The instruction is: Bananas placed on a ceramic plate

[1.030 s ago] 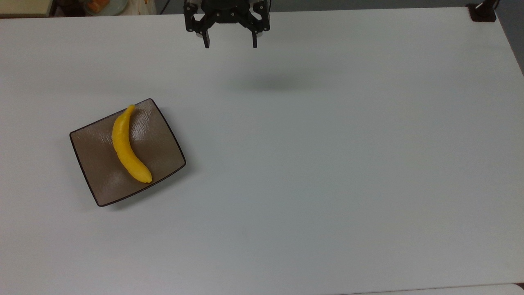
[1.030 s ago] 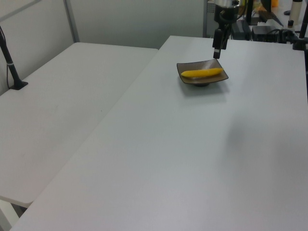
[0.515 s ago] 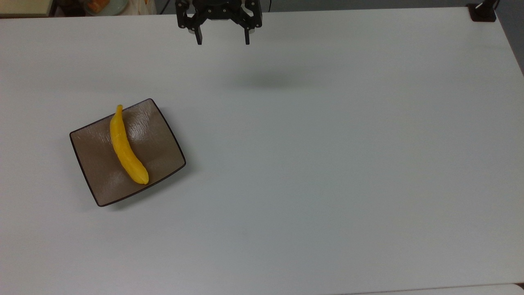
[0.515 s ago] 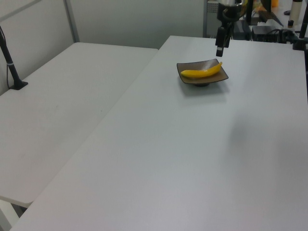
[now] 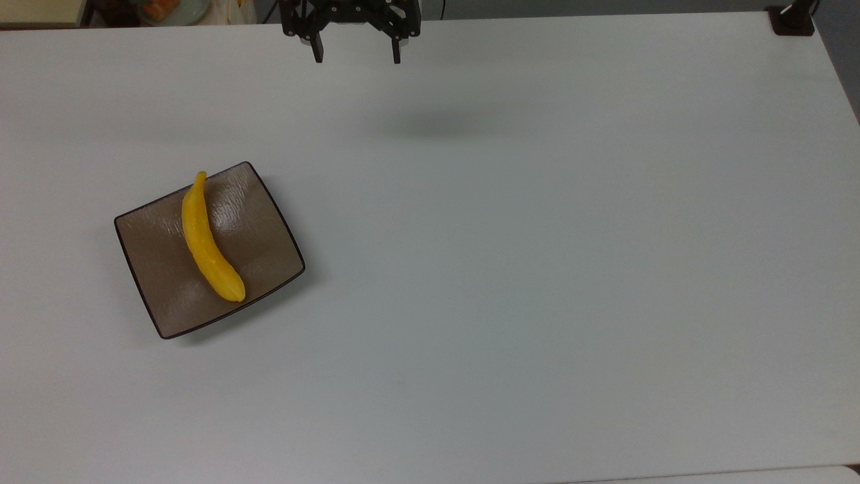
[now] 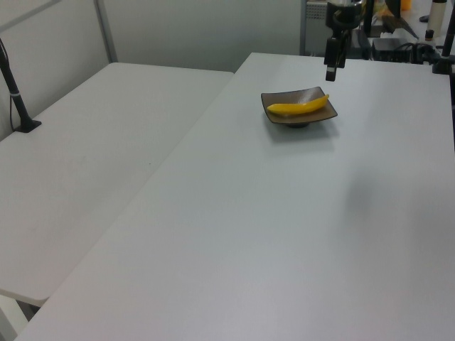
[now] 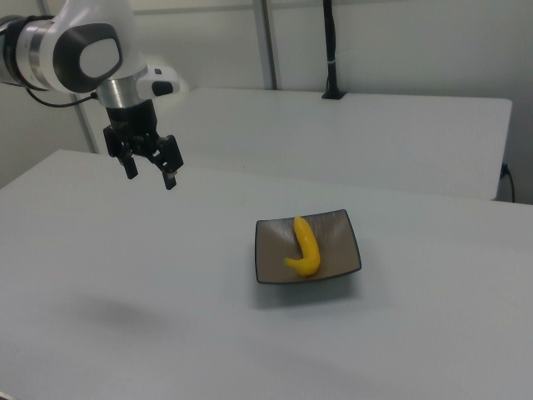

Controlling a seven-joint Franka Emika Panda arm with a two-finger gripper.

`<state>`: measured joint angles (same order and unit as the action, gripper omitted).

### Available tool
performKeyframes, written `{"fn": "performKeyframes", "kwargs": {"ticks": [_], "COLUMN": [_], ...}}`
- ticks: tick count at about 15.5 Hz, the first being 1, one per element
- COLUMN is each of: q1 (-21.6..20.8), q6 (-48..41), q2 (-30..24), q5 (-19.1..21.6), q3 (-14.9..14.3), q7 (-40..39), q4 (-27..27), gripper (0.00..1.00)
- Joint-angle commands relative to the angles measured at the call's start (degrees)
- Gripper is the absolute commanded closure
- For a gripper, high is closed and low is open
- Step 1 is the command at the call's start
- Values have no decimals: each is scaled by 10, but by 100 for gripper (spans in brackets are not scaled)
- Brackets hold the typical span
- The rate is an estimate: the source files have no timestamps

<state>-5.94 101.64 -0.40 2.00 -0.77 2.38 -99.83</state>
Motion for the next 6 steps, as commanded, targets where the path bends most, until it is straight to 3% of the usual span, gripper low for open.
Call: {"fn": "performKeyframes", "kwargs": {"ticks": [1, 6], "q1": [1, 1], "q6": [-29, -27], "q2": [-19, -19], "q5": [-28, -31], "q3": [-2, -1], "q7": [-10, -7], "q4": [-14, -14], "gripper": [0, 0]}}
